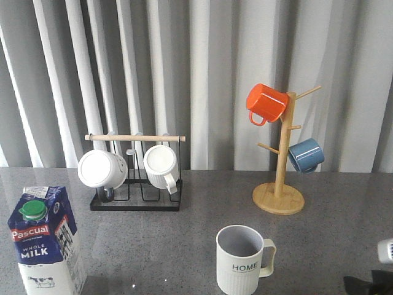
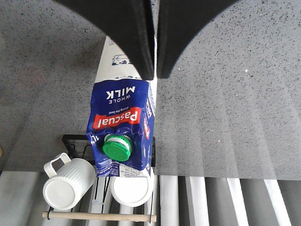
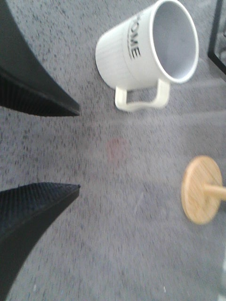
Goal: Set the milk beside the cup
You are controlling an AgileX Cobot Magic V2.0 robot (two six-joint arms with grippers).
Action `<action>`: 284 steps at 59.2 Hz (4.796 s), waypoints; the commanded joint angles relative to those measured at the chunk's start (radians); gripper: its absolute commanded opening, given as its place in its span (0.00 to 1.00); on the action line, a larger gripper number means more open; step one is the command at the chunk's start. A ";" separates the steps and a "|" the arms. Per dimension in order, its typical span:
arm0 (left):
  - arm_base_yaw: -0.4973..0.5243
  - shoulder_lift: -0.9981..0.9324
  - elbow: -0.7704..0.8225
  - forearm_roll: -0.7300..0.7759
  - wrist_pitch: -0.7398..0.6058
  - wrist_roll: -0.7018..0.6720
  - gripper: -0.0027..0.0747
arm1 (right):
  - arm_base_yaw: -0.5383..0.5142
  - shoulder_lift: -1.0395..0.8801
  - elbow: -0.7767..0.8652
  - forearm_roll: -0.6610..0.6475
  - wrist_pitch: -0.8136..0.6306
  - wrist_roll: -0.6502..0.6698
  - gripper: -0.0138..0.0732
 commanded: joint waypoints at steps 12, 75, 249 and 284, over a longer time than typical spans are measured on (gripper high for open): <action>0.002 0.004 -0.035 -0.006 -0.068 -0.003 0.03 | -0.060 -0.127 -0.034 -0.047 -0.002 -0.007 0.54; 0.002 0.004 -0.035 -0.006 -0.068 -0.003 0.03 | -0.060 -0.129 -0.029 -0.047 0.006 -0.007 0.54; -0.117 0.682 -0.081 -0.164 -0.771 0.079 0.86 | -0.060 -0.129 -0.029 -0.047 0.006 -0.007 0.54; -0.117 0.718 -0.093 -0.164 -0.816 0.074 0.56 | -0.060 -0.129 -0.029 -0.047 0.006 -0.007 0.54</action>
